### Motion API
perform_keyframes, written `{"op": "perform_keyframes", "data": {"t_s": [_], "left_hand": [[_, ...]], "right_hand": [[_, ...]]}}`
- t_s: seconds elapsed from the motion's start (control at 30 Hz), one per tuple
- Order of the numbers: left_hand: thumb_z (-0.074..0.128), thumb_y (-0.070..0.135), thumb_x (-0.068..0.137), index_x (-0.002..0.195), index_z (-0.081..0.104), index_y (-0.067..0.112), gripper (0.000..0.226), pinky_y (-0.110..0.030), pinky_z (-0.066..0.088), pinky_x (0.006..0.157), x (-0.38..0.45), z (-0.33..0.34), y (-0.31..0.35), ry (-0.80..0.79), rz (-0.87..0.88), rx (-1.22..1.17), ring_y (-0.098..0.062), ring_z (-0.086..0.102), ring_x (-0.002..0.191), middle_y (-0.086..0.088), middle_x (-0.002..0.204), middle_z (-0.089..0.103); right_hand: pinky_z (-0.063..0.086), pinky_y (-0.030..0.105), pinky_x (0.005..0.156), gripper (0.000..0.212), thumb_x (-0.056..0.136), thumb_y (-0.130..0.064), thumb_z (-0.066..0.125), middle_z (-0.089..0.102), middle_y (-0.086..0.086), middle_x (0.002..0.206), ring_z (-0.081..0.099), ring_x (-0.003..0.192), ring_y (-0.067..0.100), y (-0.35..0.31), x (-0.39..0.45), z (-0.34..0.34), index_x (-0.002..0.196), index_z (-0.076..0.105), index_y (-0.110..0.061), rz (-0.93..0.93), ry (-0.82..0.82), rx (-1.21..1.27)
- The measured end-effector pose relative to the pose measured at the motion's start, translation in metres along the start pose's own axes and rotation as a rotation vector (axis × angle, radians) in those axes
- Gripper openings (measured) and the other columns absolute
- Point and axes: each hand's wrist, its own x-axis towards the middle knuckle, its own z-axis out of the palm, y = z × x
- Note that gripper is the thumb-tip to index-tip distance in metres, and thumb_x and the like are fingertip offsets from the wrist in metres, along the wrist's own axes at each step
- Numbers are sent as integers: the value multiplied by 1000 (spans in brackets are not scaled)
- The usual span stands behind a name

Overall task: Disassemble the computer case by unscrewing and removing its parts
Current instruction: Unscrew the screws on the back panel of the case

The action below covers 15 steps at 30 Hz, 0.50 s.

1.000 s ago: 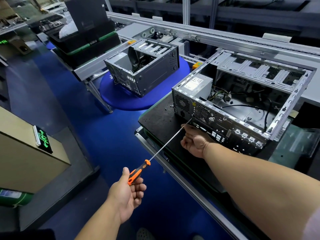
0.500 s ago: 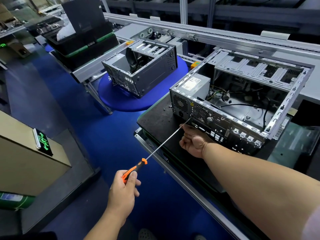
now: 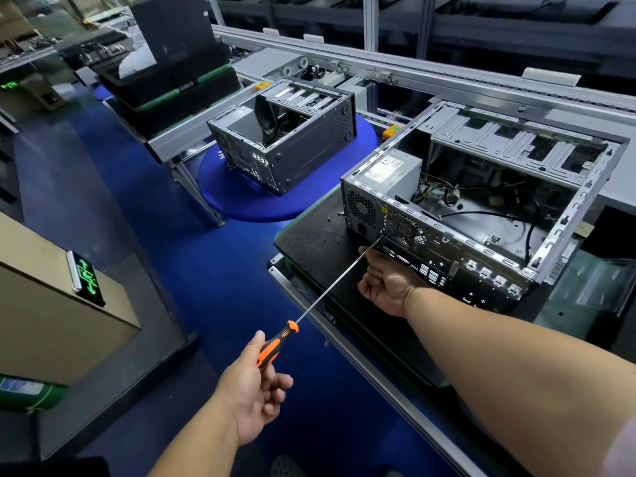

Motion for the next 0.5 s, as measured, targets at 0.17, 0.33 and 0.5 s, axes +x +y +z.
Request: {"op": "perform_keyframes", "data": {"t_s": [0.17, 0.33, 0.5], "left_hand": [[56, 66, 99, 98, 67, 13, 54, -28, 35, 45, -1, 2, -2, -40, 59, -58, -19, 53, 55, -13, 76, 65], [58, 28, 107, 119, 60, 16, 17, -30, 39, 50, 4, 0, -8, -10, 313, -108, -17, 56, 60, -10, 83, 66], [58, 21, 107, 113, 59, 19, 6, -28, 42, 51, 9, 2, -14, 106, 535, 179, -13, 56, 59, -10, 88, 67]], "right_hand": [[43, 22, 53, 6, 100, -24, 63, 21, -7, 50, 26, 43, 7, 1, 1, 1, 97, 68, -23, -4, 5, -1], [43, 22, 53, 6, 100, -23, 63, 22, -7, 48, 24, 43, 7, 1, 2, 3, 97, 67, -22, -9, 27, -4], [43, 22, 54, 5, 98, -24, 65, 21, -7, 49, 23, 43, 7, 2, 2, 2, 94, 68, -22, -12, 26, -1]]}}
